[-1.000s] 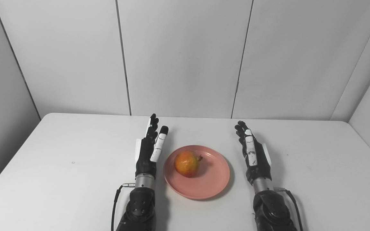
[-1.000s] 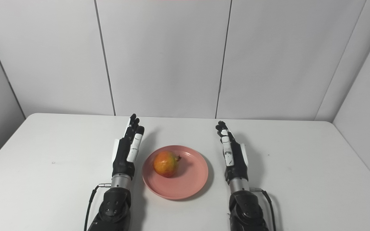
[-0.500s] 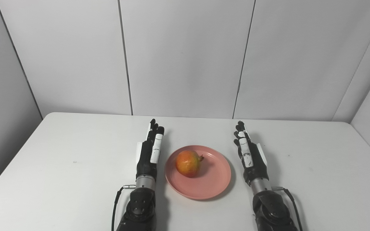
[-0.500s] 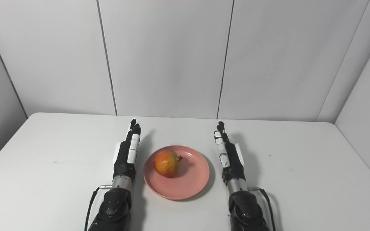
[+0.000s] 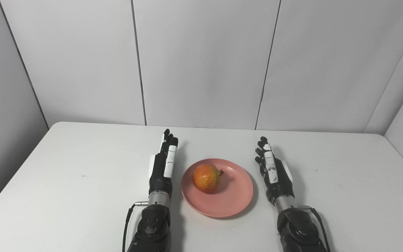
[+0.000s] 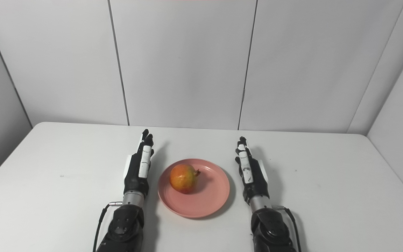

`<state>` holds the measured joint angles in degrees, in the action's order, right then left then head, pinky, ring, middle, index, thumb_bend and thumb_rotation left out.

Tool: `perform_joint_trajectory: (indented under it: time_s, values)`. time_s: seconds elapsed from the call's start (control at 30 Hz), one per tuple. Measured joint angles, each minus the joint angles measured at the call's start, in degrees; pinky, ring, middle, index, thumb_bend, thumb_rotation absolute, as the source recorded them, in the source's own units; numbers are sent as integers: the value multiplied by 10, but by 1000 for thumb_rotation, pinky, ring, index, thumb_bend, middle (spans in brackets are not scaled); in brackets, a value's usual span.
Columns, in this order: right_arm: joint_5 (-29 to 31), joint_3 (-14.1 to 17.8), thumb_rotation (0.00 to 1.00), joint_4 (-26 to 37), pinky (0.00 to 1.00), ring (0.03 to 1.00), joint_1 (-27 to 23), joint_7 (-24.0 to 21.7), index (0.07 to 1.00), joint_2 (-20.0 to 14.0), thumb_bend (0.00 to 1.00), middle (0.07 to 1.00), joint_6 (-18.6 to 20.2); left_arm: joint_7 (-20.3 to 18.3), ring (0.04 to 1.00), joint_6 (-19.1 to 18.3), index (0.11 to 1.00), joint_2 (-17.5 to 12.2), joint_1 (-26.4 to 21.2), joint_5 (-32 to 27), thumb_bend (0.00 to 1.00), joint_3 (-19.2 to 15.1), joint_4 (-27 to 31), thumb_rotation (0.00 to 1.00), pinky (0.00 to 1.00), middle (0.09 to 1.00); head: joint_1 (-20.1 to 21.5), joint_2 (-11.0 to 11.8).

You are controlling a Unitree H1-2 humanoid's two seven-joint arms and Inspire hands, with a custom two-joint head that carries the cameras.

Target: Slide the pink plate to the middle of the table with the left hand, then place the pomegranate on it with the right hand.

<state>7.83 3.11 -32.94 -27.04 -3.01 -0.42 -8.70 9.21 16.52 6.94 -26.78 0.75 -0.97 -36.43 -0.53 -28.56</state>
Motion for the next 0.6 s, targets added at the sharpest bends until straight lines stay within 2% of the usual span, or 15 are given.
perform_joint_trajectory:
  time_s: [0.13,0.6]
  values:
    - [11,14,1000,0,1000,1000,0,8,1000,5,882,1000,0,0,1000,3,1000,0,-1,-4,908,0,-2,989,1000,1000,-1,2]
    - [1,14,1000,3,1000,1000,0,22,1000,7,880,1000,0,-1,1000,3,1000,-4,2,-5,876,6,7,979,1000,1000,0,9]
